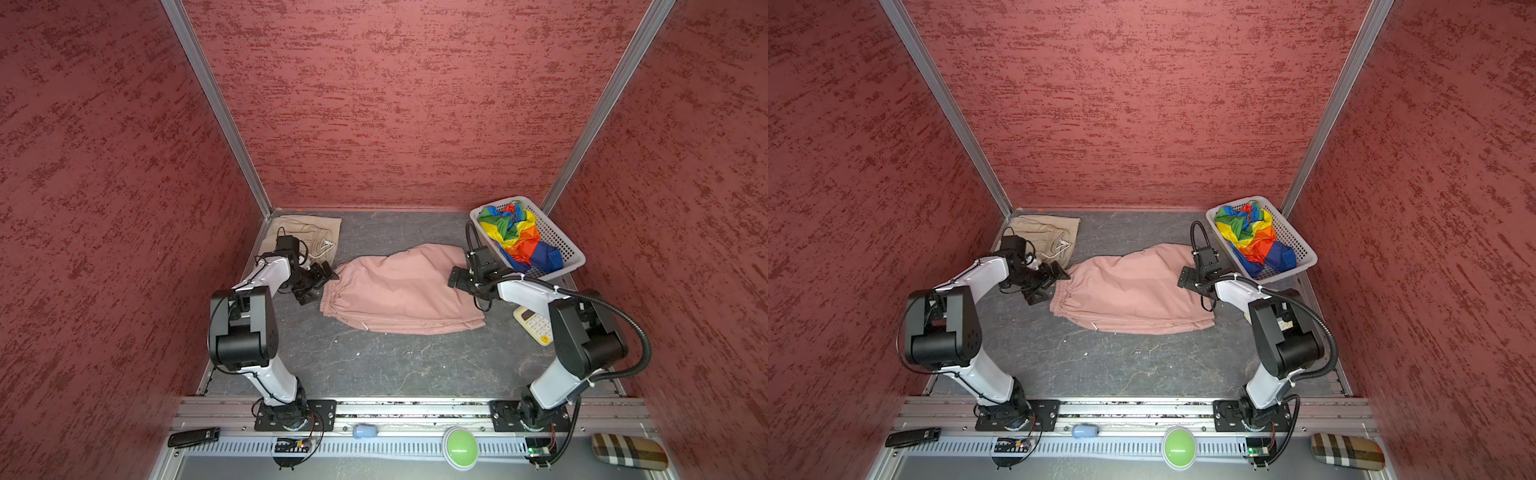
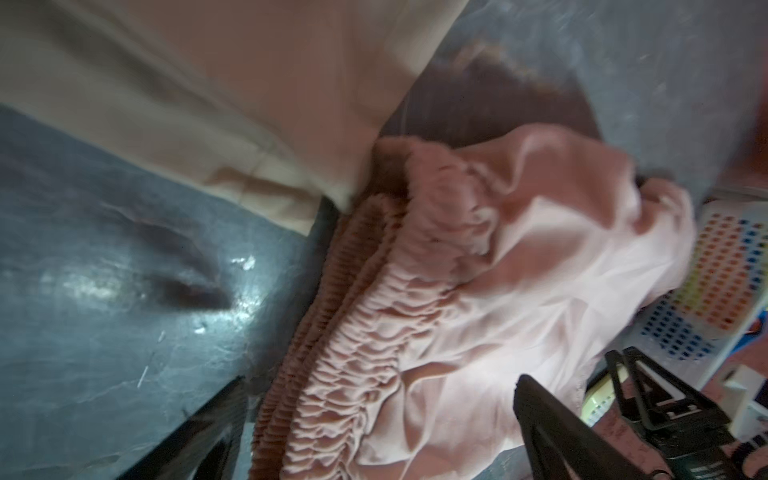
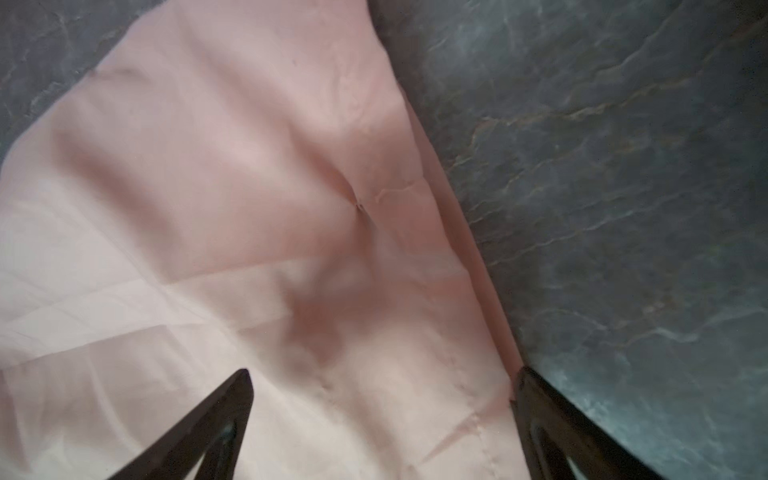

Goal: Fold and stack the shorts

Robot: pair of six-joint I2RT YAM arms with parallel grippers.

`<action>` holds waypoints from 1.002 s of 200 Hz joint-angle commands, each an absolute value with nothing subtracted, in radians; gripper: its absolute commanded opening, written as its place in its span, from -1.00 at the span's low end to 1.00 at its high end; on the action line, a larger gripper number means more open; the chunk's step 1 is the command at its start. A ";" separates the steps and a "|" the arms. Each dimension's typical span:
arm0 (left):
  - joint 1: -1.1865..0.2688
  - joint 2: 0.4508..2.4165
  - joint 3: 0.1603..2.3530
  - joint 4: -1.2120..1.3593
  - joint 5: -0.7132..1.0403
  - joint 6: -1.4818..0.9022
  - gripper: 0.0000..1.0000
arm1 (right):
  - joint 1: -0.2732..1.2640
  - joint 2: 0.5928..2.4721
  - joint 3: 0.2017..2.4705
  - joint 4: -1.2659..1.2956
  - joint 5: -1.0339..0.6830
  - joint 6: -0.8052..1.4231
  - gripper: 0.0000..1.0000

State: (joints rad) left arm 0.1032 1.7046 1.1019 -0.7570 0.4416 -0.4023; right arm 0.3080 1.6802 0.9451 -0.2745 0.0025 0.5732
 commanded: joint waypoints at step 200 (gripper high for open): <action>-0.148 1.855 1.277 -1.007 0.047 -0.272 -1.00 | 0.269 1.705 0.747 -0.039 -0.162 0.591 0.98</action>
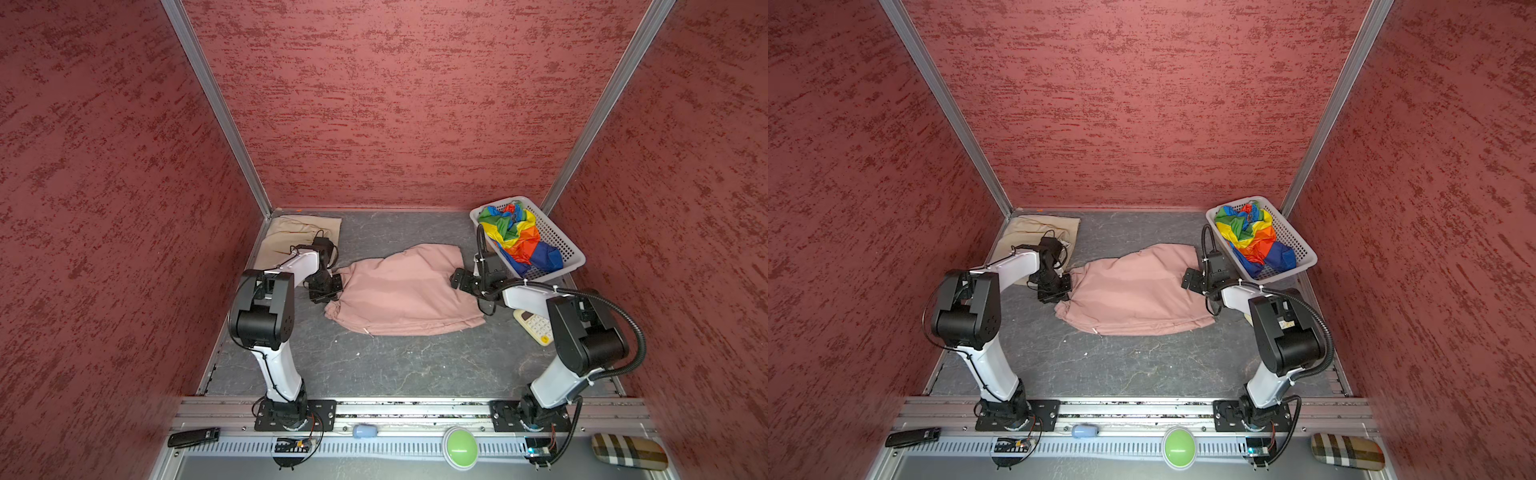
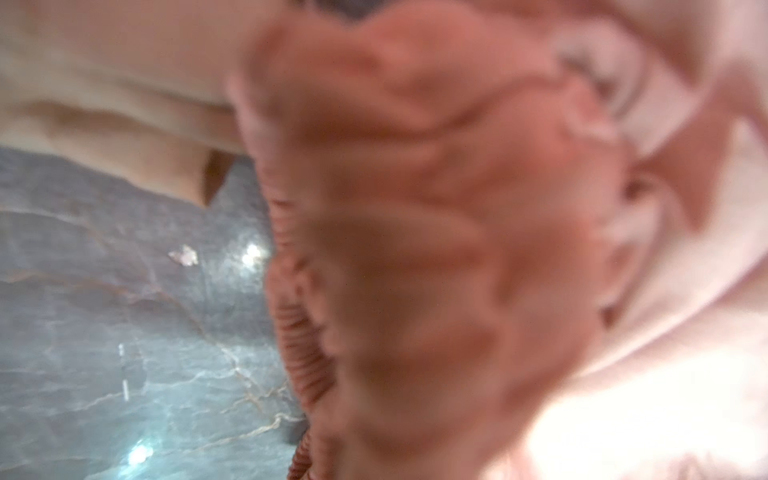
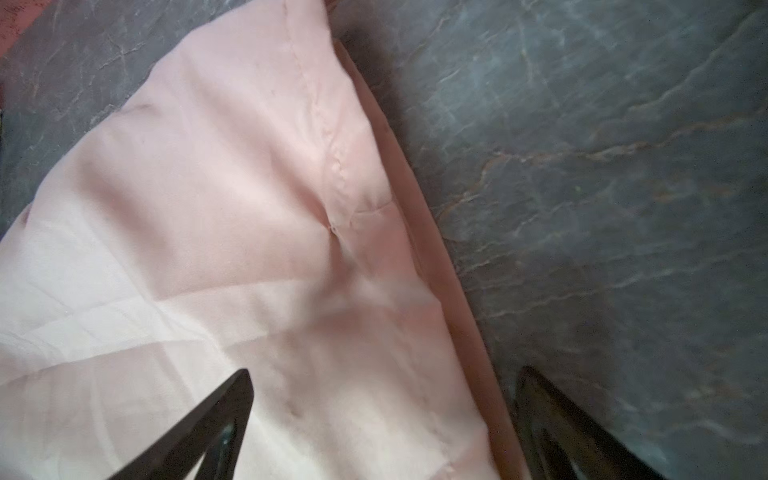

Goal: Fold and stack the shorts

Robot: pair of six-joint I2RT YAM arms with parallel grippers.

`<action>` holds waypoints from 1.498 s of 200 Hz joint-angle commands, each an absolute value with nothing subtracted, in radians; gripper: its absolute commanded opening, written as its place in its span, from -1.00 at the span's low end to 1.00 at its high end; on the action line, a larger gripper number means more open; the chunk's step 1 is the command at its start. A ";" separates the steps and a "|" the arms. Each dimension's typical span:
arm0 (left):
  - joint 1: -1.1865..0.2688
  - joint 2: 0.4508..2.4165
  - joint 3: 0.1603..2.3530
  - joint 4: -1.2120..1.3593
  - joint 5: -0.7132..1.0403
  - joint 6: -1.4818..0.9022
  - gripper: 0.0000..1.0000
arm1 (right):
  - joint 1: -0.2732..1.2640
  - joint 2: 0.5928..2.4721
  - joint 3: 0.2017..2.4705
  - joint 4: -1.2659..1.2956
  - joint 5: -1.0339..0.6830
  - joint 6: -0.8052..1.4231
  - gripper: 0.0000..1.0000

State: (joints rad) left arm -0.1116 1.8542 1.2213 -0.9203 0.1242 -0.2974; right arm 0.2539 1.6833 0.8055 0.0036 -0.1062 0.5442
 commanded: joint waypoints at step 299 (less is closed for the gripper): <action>-0.429 2.069 1.863 -1.046 0.494 -0.593 -1.00 | 0.560 1.840 0.842 0.071 -0.210 0.764 0.98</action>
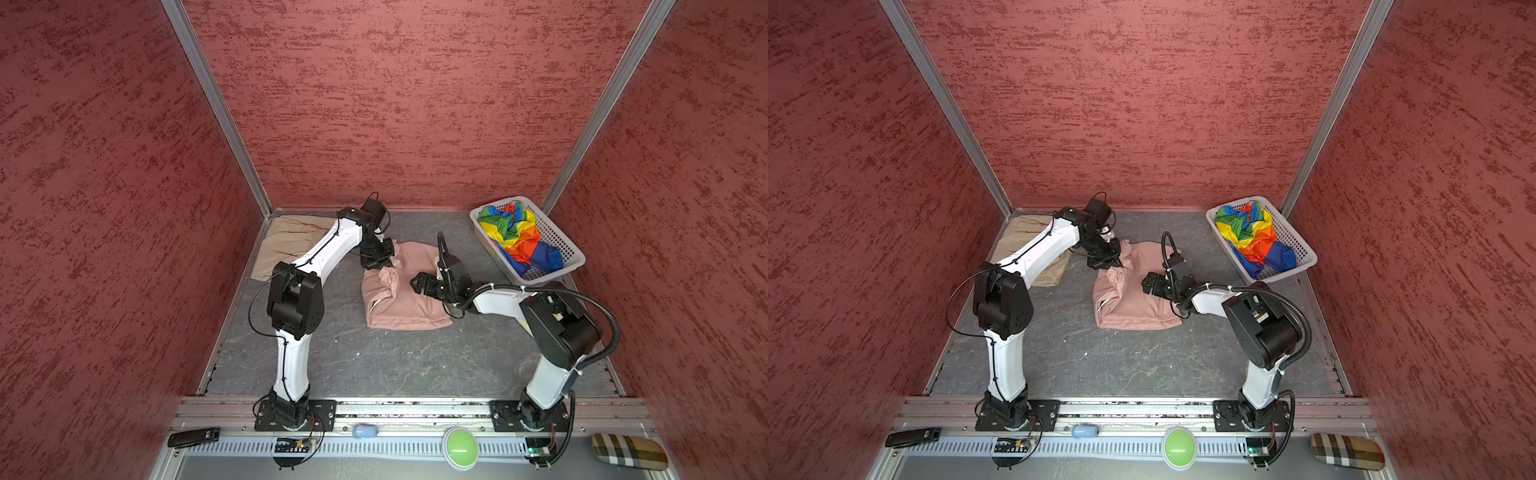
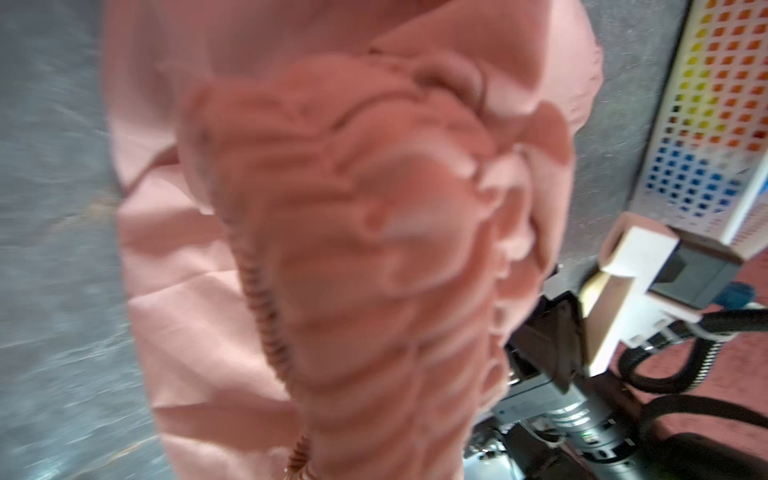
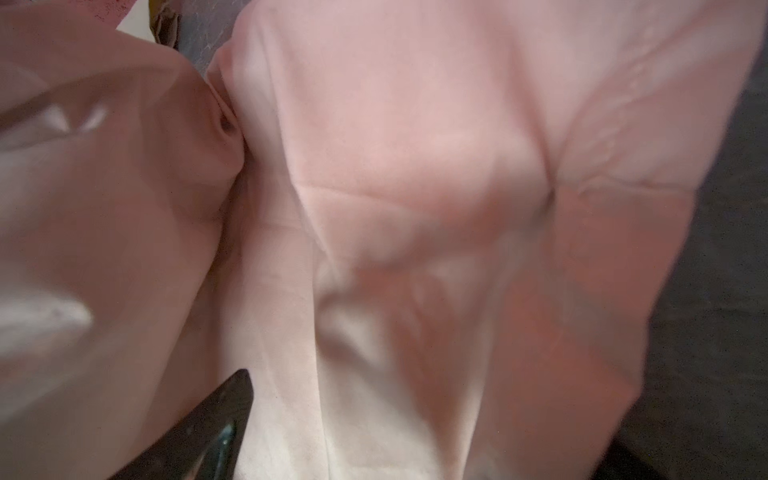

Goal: Fold and stack the shorts

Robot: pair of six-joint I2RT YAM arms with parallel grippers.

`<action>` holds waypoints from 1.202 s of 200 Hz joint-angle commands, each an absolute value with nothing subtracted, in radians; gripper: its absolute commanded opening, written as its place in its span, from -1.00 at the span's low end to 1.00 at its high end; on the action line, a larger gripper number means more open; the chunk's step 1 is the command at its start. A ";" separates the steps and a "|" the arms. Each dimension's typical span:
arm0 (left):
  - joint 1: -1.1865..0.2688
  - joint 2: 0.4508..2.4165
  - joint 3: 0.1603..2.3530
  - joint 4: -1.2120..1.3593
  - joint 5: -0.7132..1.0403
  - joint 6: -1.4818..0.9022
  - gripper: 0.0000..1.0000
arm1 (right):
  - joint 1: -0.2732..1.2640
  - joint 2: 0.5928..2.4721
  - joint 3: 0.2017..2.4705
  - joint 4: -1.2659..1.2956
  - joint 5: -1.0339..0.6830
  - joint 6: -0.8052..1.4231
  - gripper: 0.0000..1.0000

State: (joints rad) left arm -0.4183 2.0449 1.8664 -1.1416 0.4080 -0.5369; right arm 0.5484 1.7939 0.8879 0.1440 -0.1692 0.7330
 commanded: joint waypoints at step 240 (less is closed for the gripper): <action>-0.367 1.739 1.495 -0.367 0.722 -0.884 0.99 | 0.411 1.305 0.777 -0.283 -0.072 0.523 0.98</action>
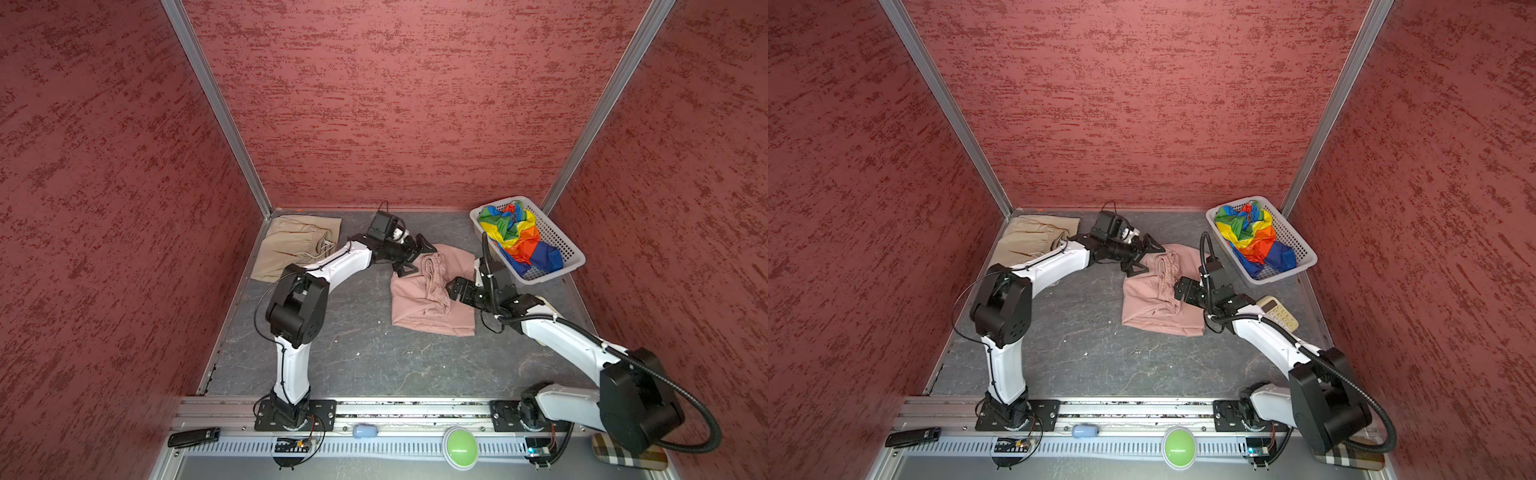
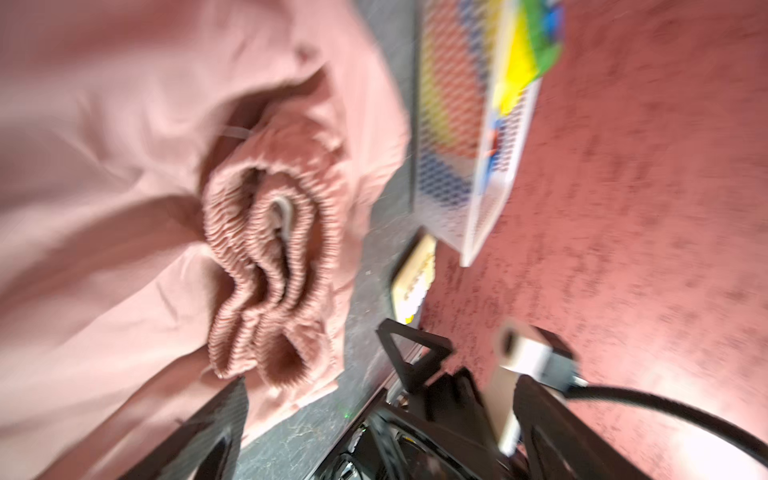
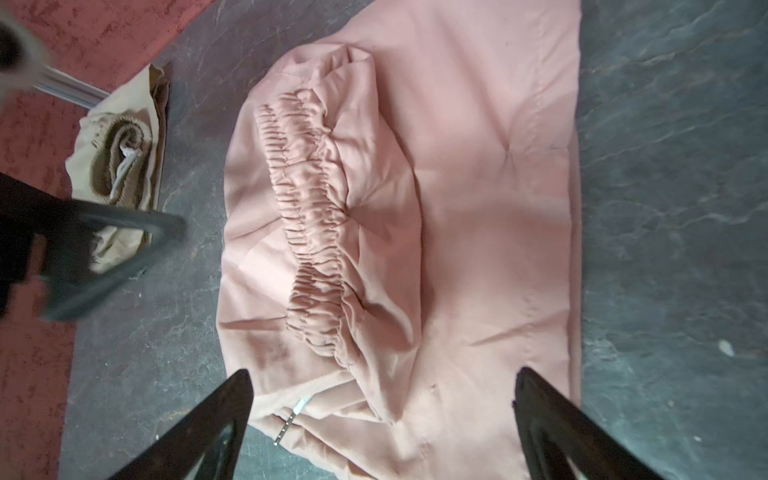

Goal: Fold and stack the shorts

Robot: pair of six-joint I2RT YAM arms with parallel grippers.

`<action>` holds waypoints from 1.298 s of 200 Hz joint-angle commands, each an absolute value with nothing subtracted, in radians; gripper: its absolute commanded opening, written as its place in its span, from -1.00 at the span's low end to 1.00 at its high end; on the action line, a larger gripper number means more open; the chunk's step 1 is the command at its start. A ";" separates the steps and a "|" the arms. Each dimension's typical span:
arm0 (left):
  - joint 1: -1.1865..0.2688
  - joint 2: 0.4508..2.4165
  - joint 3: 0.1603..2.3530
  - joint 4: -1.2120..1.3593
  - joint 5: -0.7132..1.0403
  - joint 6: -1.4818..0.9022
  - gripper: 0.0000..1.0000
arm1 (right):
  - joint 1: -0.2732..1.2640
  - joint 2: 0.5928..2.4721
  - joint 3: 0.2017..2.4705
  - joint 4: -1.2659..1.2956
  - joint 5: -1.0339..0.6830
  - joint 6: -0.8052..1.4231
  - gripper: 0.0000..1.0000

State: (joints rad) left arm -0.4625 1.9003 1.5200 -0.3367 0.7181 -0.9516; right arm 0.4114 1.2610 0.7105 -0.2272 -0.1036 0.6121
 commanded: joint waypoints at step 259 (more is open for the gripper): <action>-0.573 2.117 1.011 0.647 0.726 -1.513 0.99 | 0.478 1.548 1.024 -0.520 0.273 0.481 -0.46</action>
